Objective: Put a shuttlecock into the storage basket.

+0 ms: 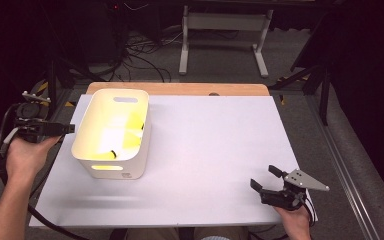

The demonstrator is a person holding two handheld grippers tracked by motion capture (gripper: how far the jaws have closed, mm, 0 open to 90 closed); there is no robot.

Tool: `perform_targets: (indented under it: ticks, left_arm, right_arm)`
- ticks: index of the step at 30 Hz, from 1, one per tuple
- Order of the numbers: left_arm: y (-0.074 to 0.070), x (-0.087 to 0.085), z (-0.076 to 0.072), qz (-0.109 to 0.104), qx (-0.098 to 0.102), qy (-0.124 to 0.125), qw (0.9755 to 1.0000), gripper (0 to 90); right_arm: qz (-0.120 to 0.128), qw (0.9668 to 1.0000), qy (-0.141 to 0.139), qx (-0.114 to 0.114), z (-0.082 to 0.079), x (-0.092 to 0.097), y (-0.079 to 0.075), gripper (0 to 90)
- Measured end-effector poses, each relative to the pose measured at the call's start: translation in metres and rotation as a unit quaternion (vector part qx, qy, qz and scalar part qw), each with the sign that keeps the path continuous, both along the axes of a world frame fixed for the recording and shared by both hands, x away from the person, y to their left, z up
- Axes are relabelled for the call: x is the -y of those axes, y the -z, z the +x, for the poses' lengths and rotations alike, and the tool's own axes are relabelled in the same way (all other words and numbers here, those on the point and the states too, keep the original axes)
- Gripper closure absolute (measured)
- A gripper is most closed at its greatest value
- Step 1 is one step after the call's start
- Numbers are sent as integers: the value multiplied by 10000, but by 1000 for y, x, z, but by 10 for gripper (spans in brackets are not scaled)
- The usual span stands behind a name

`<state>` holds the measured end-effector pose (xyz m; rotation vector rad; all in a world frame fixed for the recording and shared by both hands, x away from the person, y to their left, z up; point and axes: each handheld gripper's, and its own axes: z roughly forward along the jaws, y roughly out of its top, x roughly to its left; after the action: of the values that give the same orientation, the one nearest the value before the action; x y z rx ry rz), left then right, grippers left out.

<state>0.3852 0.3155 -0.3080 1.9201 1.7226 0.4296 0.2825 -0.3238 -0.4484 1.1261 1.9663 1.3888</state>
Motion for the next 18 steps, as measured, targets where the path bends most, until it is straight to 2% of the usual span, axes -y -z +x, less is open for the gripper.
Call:
perform_targets:
  ticks: [18]
  left_arm:
    - [15, -14, -7, -142, 6, -176, 9997, 346]
  right_arm:
    - [-30, 10000, 5, 41, -1, -1, -1, 133]
